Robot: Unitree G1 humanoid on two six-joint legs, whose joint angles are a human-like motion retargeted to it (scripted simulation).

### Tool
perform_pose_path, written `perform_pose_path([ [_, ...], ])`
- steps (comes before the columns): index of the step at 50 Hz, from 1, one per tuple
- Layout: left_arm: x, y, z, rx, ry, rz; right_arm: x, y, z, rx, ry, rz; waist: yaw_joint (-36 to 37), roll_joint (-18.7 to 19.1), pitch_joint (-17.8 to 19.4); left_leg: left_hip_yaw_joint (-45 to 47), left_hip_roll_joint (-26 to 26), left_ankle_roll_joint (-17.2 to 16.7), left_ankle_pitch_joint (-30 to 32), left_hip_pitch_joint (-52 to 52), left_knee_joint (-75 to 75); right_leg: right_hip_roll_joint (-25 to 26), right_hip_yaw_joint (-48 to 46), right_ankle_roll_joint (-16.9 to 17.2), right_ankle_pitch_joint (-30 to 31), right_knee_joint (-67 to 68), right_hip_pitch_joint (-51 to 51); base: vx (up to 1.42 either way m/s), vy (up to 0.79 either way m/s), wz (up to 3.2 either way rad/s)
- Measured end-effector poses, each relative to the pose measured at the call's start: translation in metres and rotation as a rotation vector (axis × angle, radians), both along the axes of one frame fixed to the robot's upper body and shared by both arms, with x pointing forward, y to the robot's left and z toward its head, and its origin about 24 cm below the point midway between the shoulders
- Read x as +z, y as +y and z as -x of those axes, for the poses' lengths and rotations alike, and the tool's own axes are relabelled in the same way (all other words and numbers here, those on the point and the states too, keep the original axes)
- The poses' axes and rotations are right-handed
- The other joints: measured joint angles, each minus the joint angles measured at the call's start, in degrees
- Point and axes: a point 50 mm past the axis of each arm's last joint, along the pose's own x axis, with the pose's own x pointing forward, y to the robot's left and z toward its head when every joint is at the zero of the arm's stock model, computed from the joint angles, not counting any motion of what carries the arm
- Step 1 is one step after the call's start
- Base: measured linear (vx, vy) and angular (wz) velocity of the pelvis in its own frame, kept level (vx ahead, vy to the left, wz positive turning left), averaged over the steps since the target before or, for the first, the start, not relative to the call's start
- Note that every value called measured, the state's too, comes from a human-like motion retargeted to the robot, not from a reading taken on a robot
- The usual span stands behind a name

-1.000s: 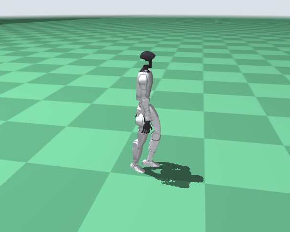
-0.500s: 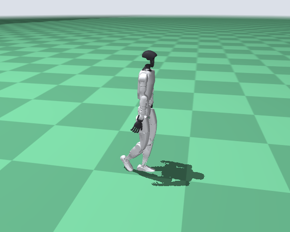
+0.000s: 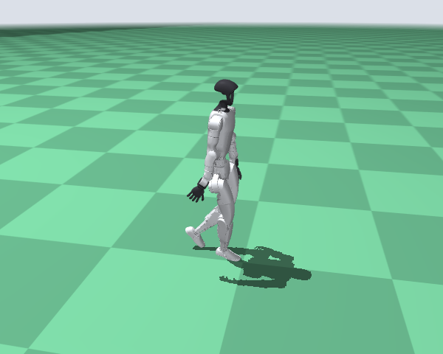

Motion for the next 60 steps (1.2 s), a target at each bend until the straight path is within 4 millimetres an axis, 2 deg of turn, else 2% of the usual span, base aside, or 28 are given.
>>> perform_pose_path([
  [3,-0.004,-0.005,0.027,0.016,0.102,0.032,-0.006,0.013,-0.031,0.069,-0.103,-0.060,1.97,-0.17,0.63,0.18,3.81,0.00,-5.82,-9.31,17.02,0.31,1.44,0.44,-0.80,-2.73,3.46,0.56,-0.11,0.16],
  [5,-0.006,-0.008,0.042,0.038,0.145,0.047,-0.009,0.019,-0.058,0.128,-0.195,-0.068,3.72,0.53,0.88,2.50,7.37,0.00,-8.48,-14.47,22.02,1.25,1.61,0.69,-1.27,-4.89,5.69,0.46,0.17,0.02],
  [8,-0.007,-0.014,0.066,0.071,0.217,0.079,-0.008,0.026,-0.096,0.203,-0.349,-0.056,5.12,1.52,0.20,6.69,6.66,0.00,-8.20,-21.60,17.24,0.88,0.74,3.28,-0.99,-7.80,7.98,0.38,0.58,0.25],
  [10,-0.007,-0.019,0.086,0.081,0.280,0.106,-0.006,0.031,-0.115,0.245,-0.441,-0.063,5.14,1.71,-0.95,9.03,2.56,0.00,-5.95,-25.34,6.61,-1.39,-1.32,6.30,-0.63,-9.48,8.97,0.13,0.78,0.81],
  [12,-0.006,-0.025,0.101,0.076,0.340,0.129,-0.003,0.030,-0.131,0.284,-0.507,-0.060,3.85,2.65,-2.01,6.50,-3.56,-2.99,-2.56,-27.21,-9.65,-2.71,-3.59,8.95,-0.94,-10.35,9.59,0.47,0.58,1.06],
  [15,-0.003,-0.024,0.117,0.080,0.425,0.152,0.002,0.028,-0.149,0.355,-0.557,-0.053,4.12,5.09,-1.60,-6.32,-6.07,-14.31,-0.69,-26.60,-27.11,0.82,-4.06,9.77,-3.21,-11.31,13.64,0.66,0.12,0.23],
  [16,-0.002,-0.023,0.121,0.080,0.448,0.158,0.002,0.026,-0.150,0.374,-0.559,-0.049,4.43,5.36,-1.62,-9.23,-6.47,-15.44,-0.77,-26.38,-29.23,1.18,-4.81,10.38,-3.88,-11.55,15.26,0.78,0.11,-0.06],
  [17,-0.001,-0.023,0.124,0.081,0.469,0.164,0.002,0.024,-0.149,0.390,-0.556,-0.046,4.91,5.45,-1.72,-10.54,-6.76,-15.40,-0.07,-26.17,-30.60,1.27,-5.37,11.08,-4.48,-11.61,16.74,0.88,0.13,-0.20],
  [18,-0.001,-0.023,0.127,0.082,0.485,0.169,0.002,0.022,-0.145,0.400,-0.543,-0.044,5.72,5.16,-2.01,-8.64,-6.86,-13.02,2.18,-25.96,-30.44,0.80,-5.55,11.98,-4.94,-11.33,17.93,0.80,0.09,-0.25],
  [20,0.000,-0.023,0.127,0.086,0.504,0.176,-0.001,0.019,-0.133,0.408,-0.492,-0.052,6.76,3.56,-3.22,-0.74,-6.97,-4.86,-0.24,-26.12,-26.27,-1.29,-5.89,14.17,-5.24,-9.45,18.91,0.73,0.07,-0.20],
  [22,-0.002,-0.023,0.118,0.098,0.475,0.175,-0.004,0.020,-0.117,0.404,-0.415,-0.072,7.58,3.13,-4.09,-5.31,-6.86,-4.24,-3.59,-26.20,-23.17,-2.01,-6.52,15.79,-1.73,-4.99,18.64,0.87,0.12,-0.31],
  [25,-0.006,-0.022,0.092,0.115,0.350,0.156,-0.008,0.023,-0.091,0.356,-0.305,-0.083,7.79,4.10,-4.50,-3.38,-3.65,-2.21,-6.97,-22.30,-22.54,-3.82,-11.75,18.44,11.15,5.86,17.27,0.68,0.03,-0.32],
  [27,-0.007,-0.018,0.069,0.118,0.246,0.129,-0.009,0.024,-0.078,0.311,-0.262,-0.093,6.48,5.52,-4.02,-4.89,-2.18,-1.53,-8.03,-19.00,-23.97,-3.67,-10.82,19.76,15.92,18.20,12.37,0.69,0.05,-0.04],
  [30,-0.006,-0.011,0.035,0.097,0.119,0.089,-0.010,0.024,-0.064,0.286,-0.225,-0.111,4.67,7.64,-3.37,-5.74,0.12,-0.99,-9.21,-14.61,-26.40,-5.67,-12.22,18.52,10.56,36.10,3.58,0.66,0.03,-0.07],
  [34,0.002,0.001,-0.012,0.016,-0.001,0.036,-0.010,0.018,-0.050,0.263,-0.198,-0.066,-0.34,7.20,-3.37,-6.36,-0.74,-0.22,-9.20,-10.63,-31.03,-5.47,-12.32,17.16,2.74,44.70,-10.29,0.53,-0.05,0.40],
  [37,0.012,0.014,-0.044,-0.053,-0.082,-0.008,-0.009,0.015,-0.039,0.229,-0.168,-0.058,-2.81,6.03,-3.19,-5.61,-0.78,0.00,-10.47,-8.70,-32.13,-4.43,-12.89,13.89,-2.34,39.67,-18.06,0.49,-0.21,0.08],
  [41,0.031,0.029,-0.087,-0.144,-0.196,-0.075,-0.008,0.015,-0.028,0.171,-0.117,-0.091,-6.75,3.70,-1.75,-7.31,-1.89,0.00,-12.86,-6.63,-31.03,-3.49,-13.58,8.64,-9.56,26.62,-25.47,0.62,-0.28,0.44],
  [43,0.039,0.033,-0.103,-0.173,-0.244,-0.101,-0.007,0.013,-0.022,0.150,-0.091,-0.095,-7.85,2.21,-0.97,-8.69,-3.19,0.00,-13.84,-4.90,-30.74,-2.72,-11.30,6.71,-11.79,20.54,-27.79,0.65,-0.33,0.36],
  [45,0.043,0.031,-0.113,-0.193,-0.275,-0.108,-0.005,0.010,-0.014,0.138,-0.060,-0.092,-8.10,0.80,-0.45,-9.69,-4.65,0.00,-14.45,-2.15,-31.40,-1.58,-7.49,5.22,-11.50,15.96,-28.60,0.65,-0.30,0.17],
  [46,0.042,0.029,-0.113,-0.200,-0.275,-0.102,-0.004,0.009,-0.010,0.134,-0.042,-0.095,-7.95,0.69,-0.43,-9.55,-4.77,0.00,-14.62,-0.42,-31.83,-1.59,-7.45,2.82,-8.13,14.13,-27.72,0.80,-0.27,0.00],
  [47,0.041,0.025,-0.112,-0.207,-0.271,-0.092,-0.004,0.008,-0.005,0.128,-0.024,-0.098,-7.71,0.86,-0.60,-9.29,-4.74,0.00,-14.44,1.19,-32.32,-1.27,-7.32,1.21,-7.27,13.34,-26.84,0.94,-0.23,-0.10],
  [48,0.038,0.020,-0.109,-0.215,-0.259,-0.074,-0.002,0.006,-0.001,0.119,-0.005,-0.099,-7.26,1.58,-1.14,-8.75,-4.42,0.00,-13.58,2.58,-32.92,-0.30,-7.00,1.17,-11.42,14.66,-25.94,0.90,-0.16,-0.09],
  [50,0.032,0.012,-0.099,-0.225,-0.229,-0.039,-0.002,0.006,0.005,0.086,0.011,-0.096,-7.18,3.27,-1.74,-8.00,-3.34,0.00,-10.34,4.60,-32.41,-0.98,-10.04,1.75,-13.64,16.05,-23.76,0.81,-0.06,-0.05],
  [52,0.023,0.002,-0.081,-0.219,-0.195,-0.012,-0.002,0.008,0.004,0.034,-0.004,-0.085,-7.15,3.99,-1.33,-5.02,-2.54,0.00,-3.19,6.09,-29.90,0.29,-7.47,2.97,-14.38,17.23,-21.50,0.87,-0.01,-0.16],
  [55,0.009,-0.006,-0.043,-0.224,-0.097,0.022,-0.003,0.009,-0.002,-0.052,-0.031,-0.076,-6.79,4.34,-1.34,2.78,0.62,0.00,11.58,6.60,-21.95,1.52,-5.04,4.09,-17.31,14.11,-14.52,0.85,-0.06,-0.34],
  [57,0.005,-0.004,-0.024,-0.252,-0.026,0.032,-0.005,0.010,-0.015,-0.072,-0.086,-0.083,-5.67,3.50,-0.38,-0.31,-0.59,0.00,17.60,1.53,-10.56,1.82,-1.91,4.40,-17.62,10.03,-9.68,0.63,-0.17,-0.39],
  [58,0.004,-0.002,-0.018,-0.271,0.004,0.031,-0.006,0.010,-0.023,-0.070,-0.117,-0.087,-4.92,2.89,0.05,-1.98,-1.88,0.00,17.25,-1.88,-3.94,1.54,-0.79,4.37,-17.42,7.98,-7.57,0.65,-0.22,-0.24],
  [60,0.003,0.006,-0.009,-0.309,0.045,0.006,-0.007,0.010,-0.040,-0.038,-0.179,-0.085,-3.14,1.78,0.61,-2.86,-2.12,0.00,8.24,-9.54,9.60,0.94,-0.15,3.97,-17.28,4.09,-3.96,0.63,-0.32,-0.25],
])
